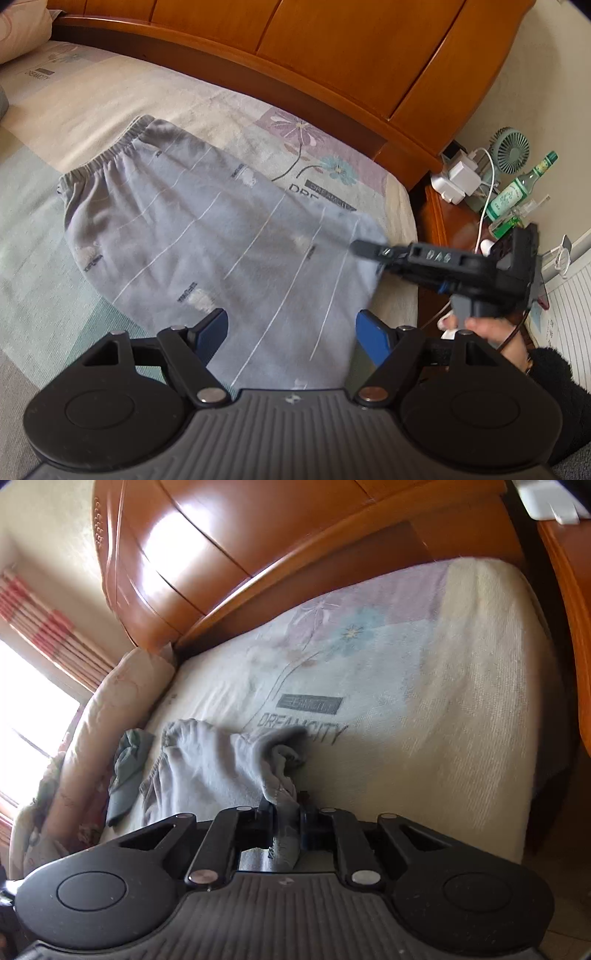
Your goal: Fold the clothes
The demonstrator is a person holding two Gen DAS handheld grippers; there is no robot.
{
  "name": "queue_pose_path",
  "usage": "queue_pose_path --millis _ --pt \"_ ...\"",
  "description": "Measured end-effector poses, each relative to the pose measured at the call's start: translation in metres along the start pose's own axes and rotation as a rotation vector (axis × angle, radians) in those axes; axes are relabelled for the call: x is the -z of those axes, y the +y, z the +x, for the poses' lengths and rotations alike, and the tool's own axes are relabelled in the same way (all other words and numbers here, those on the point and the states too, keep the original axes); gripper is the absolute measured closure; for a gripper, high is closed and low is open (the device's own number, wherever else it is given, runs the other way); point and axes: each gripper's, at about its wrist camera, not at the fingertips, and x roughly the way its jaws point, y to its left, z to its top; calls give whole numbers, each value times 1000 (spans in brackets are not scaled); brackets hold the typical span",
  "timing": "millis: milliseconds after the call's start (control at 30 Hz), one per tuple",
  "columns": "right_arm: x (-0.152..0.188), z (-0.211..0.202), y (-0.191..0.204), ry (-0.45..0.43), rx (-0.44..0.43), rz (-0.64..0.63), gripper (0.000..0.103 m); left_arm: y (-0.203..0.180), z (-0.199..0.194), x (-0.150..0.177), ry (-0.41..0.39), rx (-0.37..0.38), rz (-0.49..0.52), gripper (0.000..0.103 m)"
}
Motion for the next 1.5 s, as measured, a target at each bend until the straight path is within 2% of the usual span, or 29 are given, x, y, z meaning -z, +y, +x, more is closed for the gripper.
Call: queue_pose_path --millis 100,200,233,333,400,467,567,633,667,700,833,867,967,1033,1167,1267,1300,1333,1367,1400,1433,1500 --pt "-6 -17 -2 -29 58 -59 87 0 1 2 -5 12 15 26" --pt "-12 -27 -2 -36 100 -94 78 0 9 2 -17 33 7 26" --pt "-13 -33 -2 -51 98 -103 76 0 14 2 -21 44 1 26" --pt "-25 -43 -2 -76 74 -125 58 -2 33 4 8 55 -6 26" --pt "-40 -36 -10 -28 17 -51 47 -3 44 8 33 46 -8 26" --pt "-53 -19 -21 43 -31 49 47 -2 49 11 38 42 -6 26" --pt "-65 7 -32 126 -64 152 51 1 48 12 34 54 -23 25" --pt "-68 21 -35 160 -73 186 67 5 47 12 33 65 -43 25" --pt "-69 25 -35 166 -73 191 83 6 47 12 32 69 -52 25" --pt "-71 21 -33 146 -65 165 93 6 46 12 31 71 -57 25" --pt "-76 7 -25 64 -33 61 96 4 43 10 33 64 -49 25" --pt "-78 4 -23 43 -25 35 101 3 42 10 33 61 -43 25" --pt "-82 -7 -16 -19 -1 -42 97 0 37 4 18 54 -24 25" --pt "-84 -12 -10 -49 8 -99 94 2 35 -6 -19 42 -15 25" --pt "-76 -11 19 25 -67 -268 90 7 33 -26 -95 16 3 25" --pt "-54 13 32 116 -91 -378 88 22 54 -32 -76 -11 -22 24" --pt "-47 20 35 140 -82 -413 88 27 61 -34 -69 -21 -31 26" --pt "-40 26 33 146 -29 -442 88 31 60 -32 -80 -17 -42 26" --pt "-36 30 32 148 10 -466 96 34 57 -29 -93 -13 -54 25" --pt "-36 26 33 142 12 -476 99 37 55 -27 -107 -8 -65 25" --pt "-35 22 34 135 15 -486 99 39 49 -26 -103 -19 -80 25" --pt "-35 13 35 122 20 -505 89 40 39 -31 -120 -44 -72 25"
